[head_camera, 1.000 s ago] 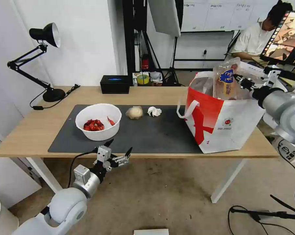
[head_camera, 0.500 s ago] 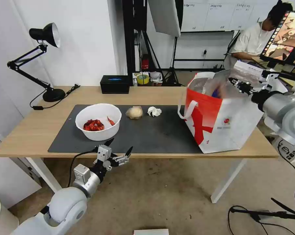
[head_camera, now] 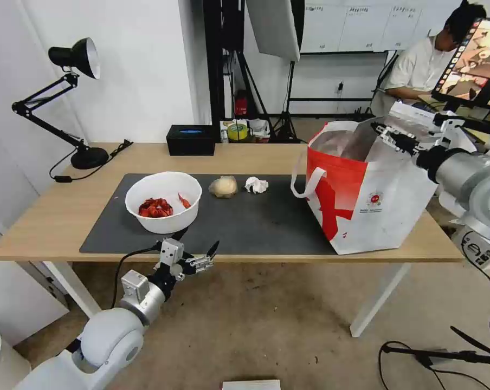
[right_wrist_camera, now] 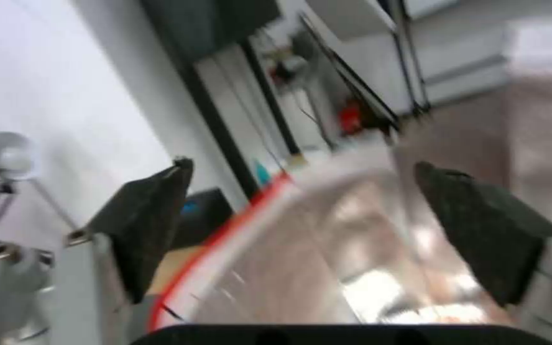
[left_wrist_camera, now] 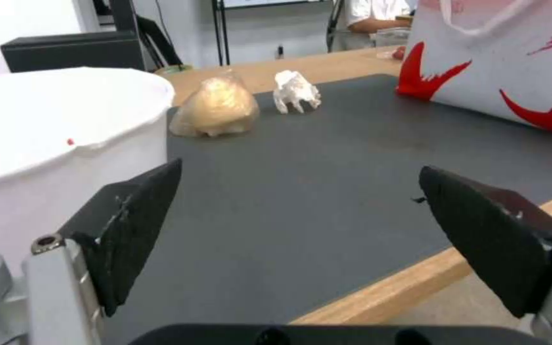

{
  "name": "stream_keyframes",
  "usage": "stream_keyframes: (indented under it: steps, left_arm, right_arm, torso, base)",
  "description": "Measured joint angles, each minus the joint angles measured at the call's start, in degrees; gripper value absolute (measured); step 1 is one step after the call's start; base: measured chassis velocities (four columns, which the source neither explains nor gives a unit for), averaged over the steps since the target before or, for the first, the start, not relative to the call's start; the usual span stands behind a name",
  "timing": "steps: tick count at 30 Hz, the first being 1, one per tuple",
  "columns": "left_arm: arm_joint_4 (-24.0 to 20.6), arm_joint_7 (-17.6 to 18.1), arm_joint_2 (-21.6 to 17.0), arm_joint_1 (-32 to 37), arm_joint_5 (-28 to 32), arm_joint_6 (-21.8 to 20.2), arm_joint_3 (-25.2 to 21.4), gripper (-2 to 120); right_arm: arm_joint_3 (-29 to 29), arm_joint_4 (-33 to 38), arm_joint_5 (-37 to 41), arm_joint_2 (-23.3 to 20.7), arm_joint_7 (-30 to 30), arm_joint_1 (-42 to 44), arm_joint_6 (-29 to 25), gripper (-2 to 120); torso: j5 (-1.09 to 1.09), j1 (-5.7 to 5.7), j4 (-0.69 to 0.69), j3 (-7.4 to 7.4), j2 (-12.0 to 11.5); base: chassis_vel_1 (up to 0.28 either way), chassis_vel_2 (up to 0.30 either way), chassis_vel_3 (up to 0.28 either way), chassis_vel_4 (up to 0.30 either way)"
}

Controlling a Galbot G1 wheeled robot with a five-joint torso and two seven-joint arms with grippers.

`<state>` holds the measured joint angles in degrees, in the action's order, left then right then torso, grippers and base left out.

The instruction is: Pick up the trash from the table and place it into the takeout bag.

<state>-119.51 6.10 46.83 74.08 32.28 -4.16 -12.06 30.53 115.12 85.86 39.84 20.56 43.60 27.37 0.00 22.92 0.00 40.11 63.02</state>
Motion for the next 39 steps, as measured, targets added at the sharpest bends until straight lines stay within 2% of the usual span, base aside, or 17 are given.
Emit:
stream_keyframes:
  steps: [2,14,16,23,28,31,36,39]
  left_arm:
    - [0.2,0.0,0.02,0.15,0.04,0.22,-0.37,100]
    - [1.32,0.11,-0.67,0.94,0.0,0.68,-2.49,100]
    - [1.88,0.09,-0.91,1.98,-0.33,1.83,-3.4,100]
    - [1.53,0.05,-1.1,4.18,-0.59,2.26,-5.54,100]
    - [0.72,0.89,-0.74,5.48,-0.6,1.87,-6.27,100]
    - [1.01,1.06,-0.46,6.26,-1.58,1.61,-7.26,100]
    - [1.55,1.11,0.36,7.19,-2.61,1.71,-8.35,100]
    - [1.95,1.13,1.36,8.92,-3.13,1.91,-9.51,100]
  right_arm:
    - [-0.94,1.43,-2.47,-0.52,-4.65,-0.27,-1.48,98]
    - [-7.05,8.99,-9.17,-5.0,-14.83,3.99,-2.31,100]
    - [-8.86,10.77,-13.54,-5.68,-16.72,6.26,-2.67,100]
    - [-8.98,13.15,-20.54,-6.24,-17.8,14.39,-2.09,100]
    - [-8.5,13.86,-23.92,-5.22,-17.39,20.13,-3.83,100]
    - [-10.37,13.92,-28.15,-2.67,-14.29,23.83,-7.66,100]
    - [-12.11,13.54,-35.51,0.19,-12.76,27.63,-12.7,100]
    - [-13.86,11.65,-42.79,3.64,-11.79,32.16,-20.02,100]
  torso:
    - [0.0,0.0,0.0,0.0,0.0]
    - [-0.01,0.0,-0.01,-0.01,0.0]
    - [-0.01,0.0,0.0,0.0,0.0]
    - [0.0,0.0,0.0,-0.01,0.0]
    - [0.0,0.0,-0.01,-0.01,0.0]
    - [0.0,-0.01,0.0,-0.01,0.01]
    - [0.0,-0.01,0.0,-0.01,0.01]
    - [0.0,-0.01,0.0,-0.01,0.01]
  base:
    - [0.0,0.0,0.0,0.0]
    - [0.0,0.0,0.0,0.0]
    - [0.0,0.0,0.0,0.0]
    - [0.0,0.0,0.0,0.0]
    - [0.0,0.0,0.0,0.0]
    - [0.0,0.0,0.0,0.0]
    - [0.0,0.0,0.0,0.0]
    - [0.0,0.0,0.0,0.0]
